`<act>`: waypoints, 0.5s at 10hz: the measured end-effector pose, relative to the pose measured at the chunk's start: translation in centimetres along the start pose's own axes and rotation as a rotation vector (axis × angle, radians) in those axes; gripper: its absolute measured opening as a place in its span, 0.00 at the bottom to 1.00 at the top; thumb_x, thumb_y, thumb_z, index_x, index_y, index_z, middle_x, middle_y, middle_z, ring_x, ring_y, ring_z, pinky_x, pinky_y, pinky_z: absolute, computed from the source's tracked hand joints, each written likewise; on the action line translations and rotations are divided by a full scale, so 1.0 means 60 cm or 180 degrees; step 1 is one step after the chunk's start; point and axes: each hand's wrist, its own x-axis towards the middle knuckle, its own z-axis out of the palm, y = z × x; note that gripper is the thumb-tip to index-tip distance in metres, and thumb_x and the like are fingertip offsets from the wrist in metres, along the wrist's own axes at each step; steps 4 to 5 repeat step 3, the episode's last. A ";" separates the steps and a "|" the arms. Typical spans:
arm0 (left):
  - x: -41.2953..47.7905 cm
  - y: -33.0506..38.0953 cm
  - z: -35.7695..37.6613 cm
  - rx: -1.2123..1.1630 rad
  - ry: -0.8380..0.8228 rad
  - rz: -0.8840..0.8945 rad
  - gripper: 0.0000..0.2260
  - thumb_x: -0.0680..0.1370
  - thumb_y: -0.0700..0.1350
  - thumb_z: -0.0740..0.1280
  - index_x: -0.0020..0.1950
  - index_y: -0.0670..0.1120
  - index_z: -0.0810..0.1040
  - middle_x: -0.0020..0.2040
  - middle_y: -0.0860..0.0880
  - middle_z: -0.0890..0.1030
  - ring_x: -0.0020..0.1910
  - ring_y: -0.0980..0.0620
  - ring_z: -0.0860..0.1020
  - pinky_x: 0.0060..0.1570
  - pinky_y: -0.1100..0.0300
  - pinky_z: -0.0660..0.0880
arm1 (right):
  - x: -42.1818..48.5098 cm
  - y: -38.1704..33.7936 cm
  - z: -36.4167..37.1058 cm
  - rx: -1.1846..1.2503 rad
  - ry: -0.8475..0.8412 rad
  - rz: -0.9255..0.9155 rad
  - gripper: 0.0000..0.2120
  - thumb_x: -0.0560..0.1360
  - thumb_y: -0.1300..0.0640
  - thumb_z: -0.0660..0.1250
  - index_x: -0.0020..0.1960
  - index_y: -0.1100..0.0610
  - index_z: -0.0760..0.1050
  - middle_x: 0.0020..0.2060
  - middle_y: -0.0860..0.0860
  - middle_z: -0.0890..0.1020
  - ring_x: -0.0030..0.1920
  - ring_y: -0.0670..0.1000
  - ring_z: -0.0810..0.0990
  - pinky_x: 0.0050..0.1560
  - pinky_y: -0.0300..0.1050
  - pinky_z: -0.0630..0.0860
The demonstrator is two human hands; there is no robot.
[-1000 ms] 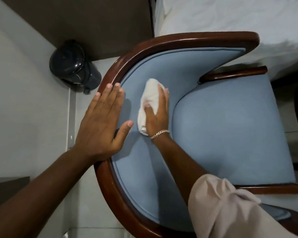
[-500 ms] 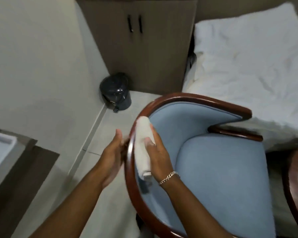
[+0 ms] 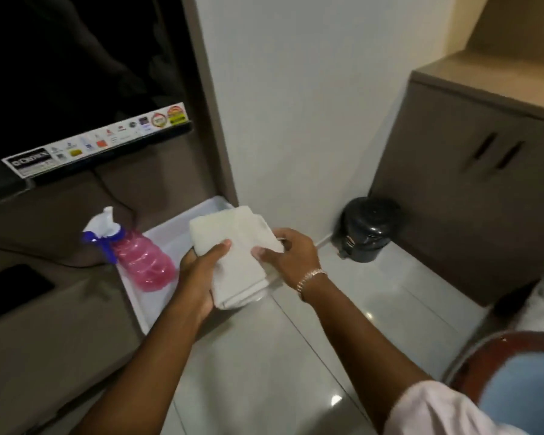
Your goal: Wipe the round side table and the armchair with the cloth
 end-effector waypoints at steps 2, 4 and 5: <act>0.143 -0.015 -0.054 0.2155 0.0796 0.0131 0.35 0.75 0.40 0.72 0.78 0.48 0.59 0.75 0.43 0.70 0.72 0.39 0.71 0.70 0.42 0.71 | 0.140 0.012 0.136 -0.1451 -0.0092 -0.0083 0.22 0.73 0.56 0.71 0.66 0.56 0.75 0.59 0.59 0.82 0.62 0.61 0.78 0.62 0.49 0.75; 0.144 -0.041 -0.056 0.2769 0.0767 0.0254 0.39 0.74 0.36 0.71 0.80 0.48 0.55 0.79 0.43 0.64 0.76 0.41 0.65 0.74 0.50 0.65 | 0.129 0.035 0.141 -0.1793 0.0229 -0.0438 0.17 0.74 0.62 0.67 0.63 0.57 0.78 0.55 0.58 0.83 0.56 0.60 0.81 0.58 0.47 0.76; 0.144 -0.041 -0.056 0.2769 0.0767 0.0254 0.39 0.74 0.36 0.71 0.80 0.48 0.55 0.79 0.43 0.64 0.76 0.41 0.65 0.74 0.50 0.65 | 0.129 0.035 0.141 -0.1793 0.0229 -0.0438 0.17 0.74 0.62 0.67 0.63 0.57 0.78 0.55 0.58 0.83 0.56 0.60 0.81 0.58 0.47 0.76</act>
